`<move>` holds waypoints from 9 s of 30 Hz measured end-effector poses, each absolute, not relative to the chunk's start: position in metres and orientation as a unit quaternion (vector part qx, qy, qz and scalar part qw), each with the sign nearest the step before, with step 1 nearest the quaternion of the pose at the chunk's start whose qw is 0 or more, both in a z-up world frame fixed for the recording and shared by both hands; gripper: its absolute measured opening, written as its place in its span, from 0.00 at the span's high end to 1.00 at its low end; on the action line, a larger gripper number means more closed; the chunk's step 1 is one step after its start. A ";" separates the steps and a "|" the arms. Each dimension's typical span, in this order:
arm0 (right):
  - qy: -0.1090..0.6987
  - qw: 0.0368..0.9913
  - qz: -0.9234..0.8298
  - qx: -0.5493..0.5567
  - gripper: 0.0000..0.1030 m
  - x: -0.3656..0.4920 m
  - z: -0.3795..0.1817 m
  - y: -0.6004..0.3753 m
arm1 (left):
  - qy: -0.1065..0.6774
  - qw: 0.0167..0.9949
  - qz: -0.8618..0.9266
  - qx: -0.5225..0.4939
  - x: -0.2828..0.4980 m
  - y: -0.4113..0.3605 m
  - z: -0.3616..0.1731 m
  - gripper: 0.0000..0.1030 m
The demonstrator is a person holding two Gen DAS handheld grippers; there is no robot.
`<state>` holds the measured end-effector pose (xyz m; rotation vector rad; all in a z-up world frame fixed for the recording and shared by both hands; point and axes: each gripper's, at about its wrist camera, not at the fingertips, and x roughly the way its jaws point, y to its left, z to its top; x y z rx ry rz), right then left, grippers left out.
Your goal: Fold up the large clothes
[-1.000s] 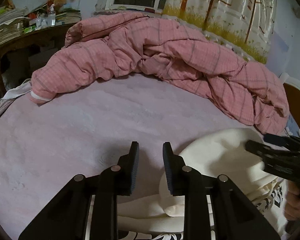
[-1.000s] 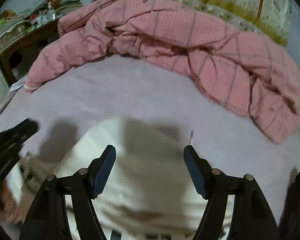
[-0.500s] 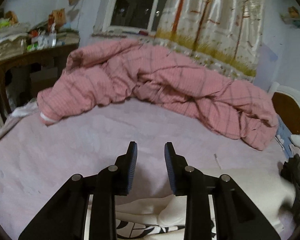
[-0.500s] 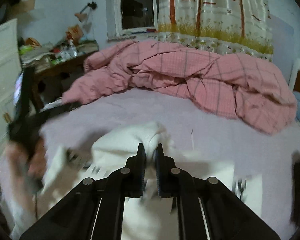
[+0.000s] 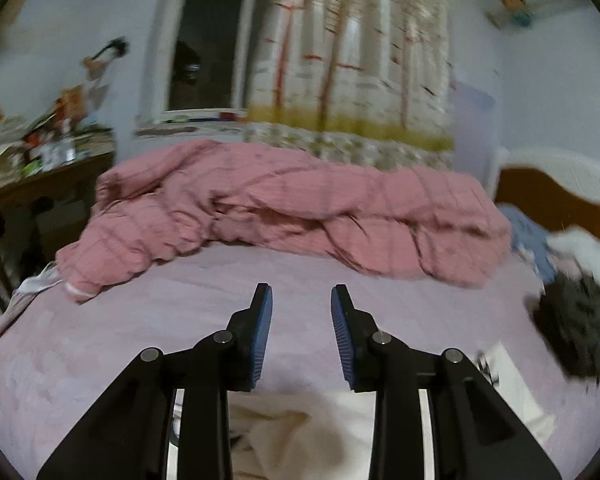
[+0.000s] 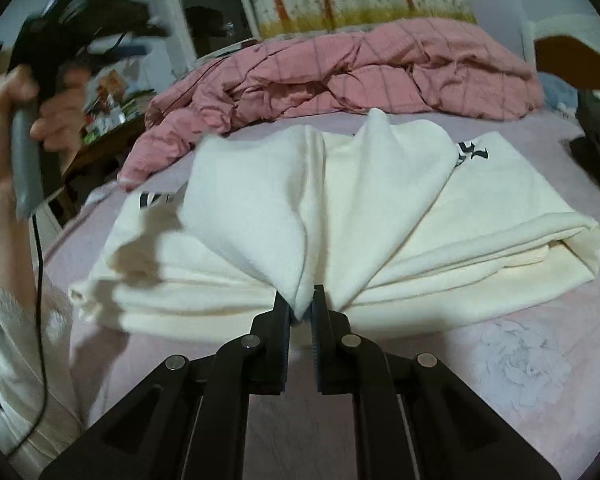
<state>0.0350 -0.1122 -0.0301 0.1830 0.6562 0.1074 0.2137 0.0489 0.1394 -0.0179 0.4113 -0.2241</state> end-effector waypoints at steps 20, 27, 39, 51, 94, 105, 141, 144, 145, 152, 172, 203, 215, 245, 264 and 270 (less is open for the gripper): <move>0.376 0.912 0.125 0.106 0.80 0.165 0.015 -0.162 | 0.394 0.916 -0.059 0.036 0.175 0.011 -0.025 0.77; 0.410 0.906 0.079 0.063 0.92 0.184 -0.018 -0.213 | 0.378 0.924 -0.049 0.029 0.171 0.036 -0.033 0.96; 0.326 0.940 0.055 0.090 0.47 0.157 0.043 -0.256 | 0.340 0.937 -0.027 -0.077 0.182 0.100 0.028 0.32; 0.367 0.928 0.051 0.028 0.91 0.207 -0.011 -0.234 | 0.414 0.907 -0.063 -0.034 0.222 0.101 -0.004 0.96; 0.340 0.854 0.040 0.392 0.18 0.050 -0.083 -0.328 | 0.369 0.909 -0.185 -0.060 0.106 -0.023 -0.035 0.72; 0.310 0.887 -0.031 0.340 0.76 0.108 -0.060 -0.302 | 0.366 0.914 -0.167 -0.042 0.105 -0.026 -0.036 0.70; 0.304 0.944 0.121 -0.049 0.80 0.114 -0.022 0.134 | 0.144 0.967 0.120 -0.174 -0.030 0.267 0.066 0.83; 0.306 0.940 0.152 0.004 0.79 0.118 -0.021 0.116 | 0.162 0.966 0.123 -0.159 -0.026 0.263 0.061 0.83; 0.303 0.941 0.154 -0.006 0.79 0.118 -0.018 0.113 | 0.168 0.966 0.119 -0.159 -0.023 0.261 0.059 0.83; 0.303 0.932 0.193 -0.050 0.55 0.079 -0.017 0.092 | 0.171 0.974 0.088 -0.116 -0.013 0.237 0.062 0.82; 0.387 0.907 0.152 0.062 0.69 0.121 0.021 -0.053 | 0.336 0.941 0.025 -0.027 0.111 0.163 0.015 0.81; 0.560 0.816 0.124 0.073 0.68 0.266 -0.010 -0.049 | 0.353 0.934 0.007 -0.048 0.113 0.172 -0.014 0.80; 0.593 0.794 0.101 0.091 0.69 0.313 0.047 -0.048 | 0.353 0.934 0.012 -0.053 0.109 0.172 -0.015 0.80; 0.626 0.740 0.247 -0.007 0.90 0.204 -0.004 -0.051 | 0.349 0.936 0.023 -0.038 0.104 0.166 -0.015 0.78; 0.636 0.742 0.211 0.002 0.94 0.146 -0.026 -0.075 | 0.342 0.939 0.032 -0.025 0.101 0.161 -0.017 0.78; 0.631 0.748 0.204 0.029 0.94 0.135 0.003 -0.091 | 0.340 0.940 0.028 -0.033 0.101 0.163 -0.018 0.78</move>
